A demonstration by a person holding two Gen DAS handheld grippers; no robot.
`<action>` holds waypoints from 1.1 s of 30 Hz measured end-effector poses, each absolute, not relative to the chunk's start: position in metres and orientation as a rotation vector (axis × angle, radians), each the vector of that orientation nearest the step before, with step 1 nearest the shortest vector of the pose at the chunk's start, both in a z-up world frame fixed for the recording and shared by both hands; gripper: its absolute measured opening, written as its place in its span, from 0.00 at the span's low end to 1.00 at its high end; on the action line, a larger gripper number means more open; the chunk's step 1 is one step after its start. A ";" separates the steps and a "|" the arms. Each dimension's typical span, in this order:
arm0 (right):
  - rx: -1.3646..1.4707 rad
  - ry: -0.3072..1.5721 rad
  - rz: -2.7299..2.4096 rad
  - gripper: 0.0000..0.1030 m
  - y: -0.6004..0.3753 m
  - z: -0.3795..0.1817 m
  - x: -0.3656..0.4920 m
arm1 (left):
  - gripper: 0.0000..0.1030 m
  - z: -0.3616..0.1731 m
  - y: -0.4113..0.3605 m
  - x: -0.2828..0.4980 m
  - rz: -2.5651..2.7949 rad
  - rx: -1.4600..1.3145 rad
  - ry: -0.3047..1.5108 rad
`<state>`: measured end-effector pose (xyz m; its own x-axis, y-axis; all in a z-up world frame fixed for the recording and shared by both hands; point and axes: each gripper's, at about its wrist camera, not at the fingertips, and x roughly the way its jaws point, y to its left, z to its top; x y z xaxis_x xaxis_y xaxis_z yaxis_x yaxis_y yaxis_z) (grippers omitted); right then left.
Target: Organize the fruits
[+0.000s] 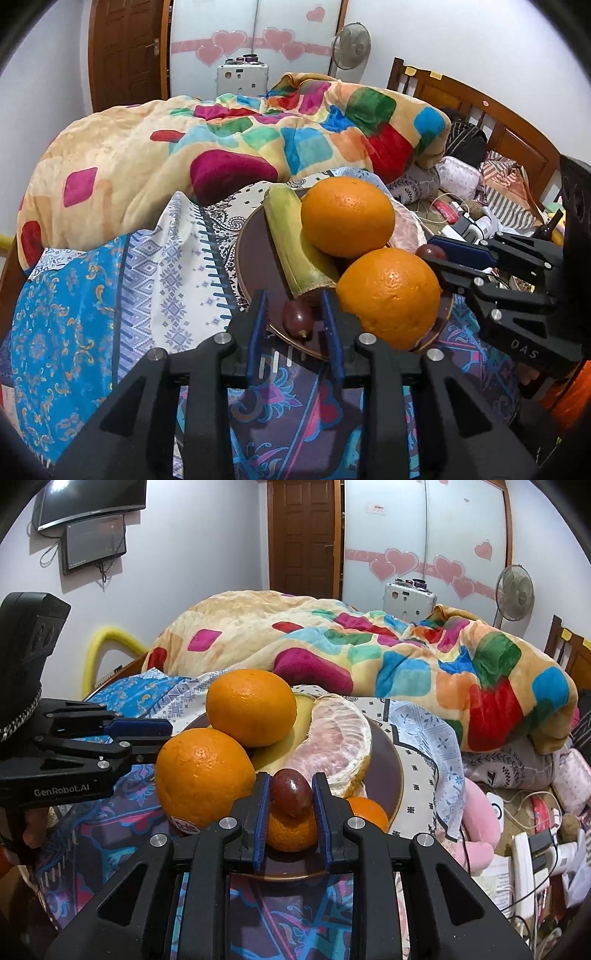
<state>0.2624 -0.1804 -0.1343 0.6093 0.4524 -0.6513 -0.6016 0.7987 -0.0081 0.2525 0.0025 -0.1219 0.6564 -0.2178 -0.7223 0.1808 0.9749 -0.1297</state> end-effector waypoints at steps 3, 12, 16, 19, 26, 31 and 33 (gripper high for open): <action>-0.231 0.677 0.609 0.29 -0.182 -0.134 0.261 | 0.30 -0.120 0.004 0.252 -0.222 -0.055 0.823; -0.173 0.624 0.585 0.29 -0.201 -0.104 0.242 | 0.30 -0.082 0.008 0.223 -0.185 -0.054 0.720; -0.151 0.560 0.573 0.29 -0.210 -0.076 0.217 | 0.33 -0.048 0.001 0.184 -0.169 -0.031 0.613; -0.128 0.496 0.570 0.29 -0.217 -0.051 0.194 | 0.43 -0.023 -0.007 0.153 -0.152 -0.015 0.523; -0.032 0.320 0.586 0.35 -0.234 0.003 0.126 | 0.51 0.031 -0.019 0.072 -0.136 -0.020 0.342; -0.015 0.205 0.578 0.45 -0.236 0.025 0.079 | 0.64 0.054 -0.026 0.024 -0.099 -0.004 0.228; -0.010 0.169 0.571 0.54 -0.237 0.030 0.063 | 0.68 0.060 -0.027 0.007 -0.096 -0.005 0.199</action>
<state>0.0632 -0.2369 0.0296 0.8281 0.5368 -0.1614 -0.5384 0.8419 0.0376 0.0074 -0.0275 0.0595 0.9756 -0.0959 -0.1972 0.0949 0.9954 -0.0146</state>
